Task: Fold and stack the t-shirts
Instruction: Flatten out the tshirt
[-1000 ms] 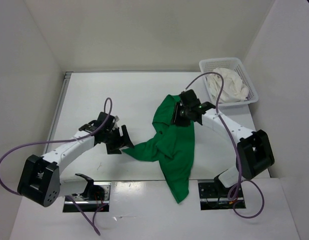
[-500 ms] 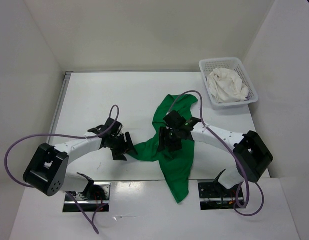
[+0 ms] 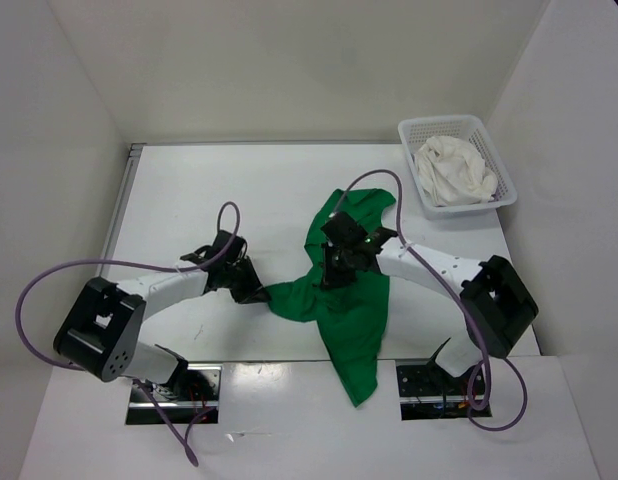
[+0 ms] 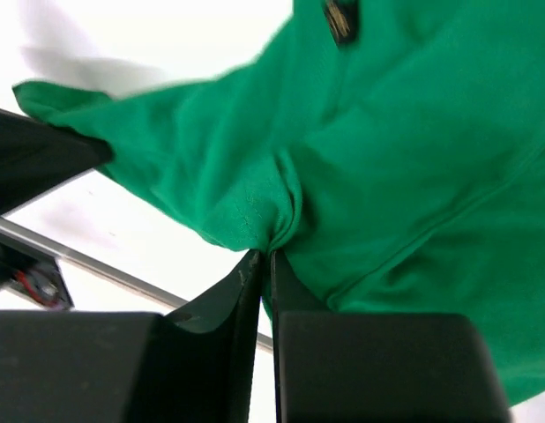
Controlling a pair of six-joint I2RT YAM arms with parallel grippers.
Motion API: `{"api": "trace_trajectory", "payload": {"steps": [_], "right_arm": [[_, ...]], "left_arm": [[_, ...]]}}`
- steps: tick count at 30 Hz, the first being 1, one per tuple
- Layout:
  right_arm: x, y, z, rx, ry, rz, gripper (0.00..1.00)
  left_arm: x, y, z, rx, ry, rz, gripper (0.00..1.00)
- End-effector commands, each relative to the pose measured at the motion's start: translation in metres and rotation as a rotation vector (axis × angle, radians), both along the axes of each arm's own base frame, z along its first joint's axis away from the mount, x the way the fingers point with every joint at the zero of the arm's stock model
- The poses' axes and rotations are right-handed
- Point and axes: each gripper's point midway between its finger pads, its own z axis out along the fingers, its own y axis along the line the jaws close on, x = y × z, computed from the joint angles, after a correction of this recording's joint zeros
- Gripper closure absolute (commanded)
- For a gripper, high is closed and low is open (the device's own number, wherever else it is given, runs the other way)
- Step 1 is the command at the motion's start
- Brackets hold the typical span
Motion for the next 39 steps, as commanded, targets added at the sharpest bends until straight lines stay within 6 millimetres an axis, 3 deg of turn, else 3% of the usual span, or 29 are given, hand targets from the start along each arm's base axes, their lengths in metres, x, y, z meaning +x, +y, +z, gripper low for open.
{"api": "trace_trajectory", "payload": {"steps": [1,3,4,7,8,10,11,12,14,15,17,18,19,20,22,23,24,26,28,31,33,34,36,37,38,39], "right_arm": [[0.024,0.01,0.045,0.028,-0.132,0.0,0.9],[0.036,0.017,0.071,0.048,-0.19,0.016,0.94],[0.043,0.024,0.096,0.078,-0.222,0.013,0.94],[0.061,0.028,0.14,0.094,-0.332,0.012,0.96],[0.073,0.03,0.175,0.135,-0.391,-0.011,0.96],[0.084,0.03,0.21,0.175,-0.463,-0.013,0.96],[0.09,0.031,0.249,0.234,-0.532,-0.031,0.96],[0.093,0.027,0.281,0.278,-0.587,-0.033,0.96],[0.088,0.025,0.309,0.323,-0.637,-0.02,0.96],[0.077,0.024,0.325,0.362,-0.661,0.022,0.96],[0.063,0.024,0.337,0.407,-0.679,0.074,0.96],[0.049,0.02,0.345,0.433,-0.691,0.111,0.96],[0.04,0.021,0.323,0.422,-0.642,0.152,0.96],[0.022,0.023,0.292,0.418,-0.552,0.224,0.96],[-0.007,0.032,0.255,0.455,-0.406,0.345,0.96],[-0.019,0.036,0.234,0.451,-0.337,0.382,0.96],[-0.041,0.044,0.2,0.443,-0.252,0.442,0.96],[-0.06,0.054,0.177,0.419,-0.203,0.495,0.96],[-0.073,0.071,0.167,0.381,-0.183,0.553,0.96],[-0.079,0.085,0.18,0.401,-0.21,0.598,0.97],[-0.09,0.093,0.192,0.47,-0.203,0.653,0.97],[-0.091,0.099,0.179,0.448,-0.169,0.66,0.97],[-0.1,0.114,0.17,0.435,-0.127,0.7,0.97],[-0.117,0.131,0.143,0.393,-0.067,0.763,0.96],[-0.127,0.142,0.136,0.382,-0.052,0.803,0.96],[-0.138,0.159,0.114,0.359,-0.016,0.863,0.96]], "left_arm": [[0.053,-0.003,0.064,-0.069,-0.216,0.078,0.9],[0.07,0.001,0.093,-0.101,-0.286,0.08,0.93],[0.09,0.008,0.123,-0.119,-0.351,0.085,0.94],[0.122,0.026,0.177,-0.161,-0.466,0.107,0.98],[0.144,0.047,0.213,-0.17,-0.555,0.157,0.99],[0.166,0.072,0.242,-0.177,-0.618,0.213,0.99],[0.181,0.094,0.28,-0.184,-0.712,0.253,0.99],[0.189,0.102,0.293,-0.185,-0.738,0.266,0.99],[0.199,0.116,0.322,-0.184,-0.81,0.287,0.99],[0.207,0.128,0.347,-0.178,-0.866,0.306,0.99],[0.214,0.136,0.369,-0.175,-0.916,0.317,0.99],[0.224,0.143,0.371,-0.153,-0.927,0.327,0.98],[0.227,0.145,0.393,-0.149,-0.971,0.331,0.98],[0.239,0.148,0.39,-0.134,-0.968,0.335,0.98],[0.25,0.15,0.395,-0.127,-0.985,0.327,0.98],[0.263,0.155,0.391,-0.112,-0.974,0.348,0.98],[0.271,0.158,0.388,-0.094,-0.976,0.352,0.98],[0.289,0.163,0.373,-0.075,-0.965,0.36,0.98],[0.3,0.16,0.362,-0.102,-0.937,0.353,0.96],[0.318,0.139,0.346,-0.111,-0.907,0.309,0.96],[0.323,0.128,0.348,-0.122,-0.914,0.289,0.96],[0.331,0.124,0.353,-0.123,-0.931,0.285,0.96],[0.339,0.124,0.358,-0.124,-0.947,0.284,0.96],[0.345,0.125,0.35,-0.108,-0.937,0.273,0.96],[0.347,0.128,0.356,-0.086,-0.955,0.276,0.95],[0.353,0.135,0.345,-0.031,-0.946,0.284,0.95]]}}
